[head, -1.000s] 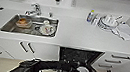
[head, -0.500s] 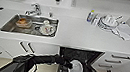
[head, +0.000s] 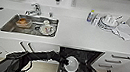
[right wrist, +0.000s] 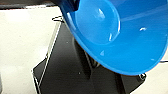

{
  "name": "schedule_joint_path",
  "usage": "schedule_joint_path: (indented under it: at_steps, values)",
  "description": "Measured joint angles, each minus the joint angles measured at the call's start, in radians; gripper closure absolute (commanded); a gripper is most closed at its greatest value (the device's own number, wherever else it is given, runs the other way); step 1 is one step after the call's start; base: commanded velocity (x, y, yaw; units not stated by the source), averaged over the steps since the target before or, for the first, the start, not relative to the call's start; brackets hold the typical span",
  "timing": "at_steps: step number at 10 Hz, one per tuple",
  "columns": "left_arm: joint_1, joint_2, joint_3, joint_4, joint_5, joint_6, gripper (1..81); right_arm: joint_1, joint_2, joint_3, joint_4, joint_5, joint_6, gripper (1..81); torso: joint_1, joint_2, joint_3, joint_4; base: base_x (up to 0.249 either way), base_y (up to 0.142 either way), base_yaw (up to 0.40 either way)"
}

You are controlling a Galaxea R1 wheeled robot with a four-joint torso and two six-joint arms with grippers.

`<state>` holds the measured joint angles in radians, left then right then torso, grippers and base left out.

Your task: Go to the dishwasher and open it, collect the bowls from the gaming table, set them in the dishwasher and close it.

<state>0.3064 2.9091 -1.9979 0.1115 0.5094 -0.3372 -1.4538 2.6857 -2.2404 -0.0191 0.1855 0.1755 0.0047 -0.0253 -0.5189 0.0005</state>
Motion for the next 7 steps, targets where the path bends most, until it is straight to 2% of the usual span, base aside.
schedule_joint_path:
  at_steps: [2,3,4,7]
  values:
    - [-0.015,0.026,0.005,0.000,-0.003,0.000,81.1,0.000,0.001,0.000,0.000,0.000,0.000,81.1,0.000,0.000,0.000,0.000,0.000,0.000,0.000]
    - [-0.016,0.038,0.005,0.000,-0.005,0.008,1.0,0.000,0.002,0.000,0.000,0.000,0.000,81.1,0.000,0.000,0.000,0.000,0.000,0.000,0.000]
    - [-0.016,0.049,0.008,-0.005,-0.011,-0.004,1.0,0.000,0.002,0.000,0.000,0.000,0.000,81.1,0.000,0.000,0.000,0.000,0.000,0.000,0.000]
    - [-0.010,0.052,0.011,-0.005,-0.013,-0.003,1.0,0.003,0.002,0.000,0.000,-0.001,0.000,81.1,0.000,0.000,0.000,0.000,0.000,0.000,0.000]
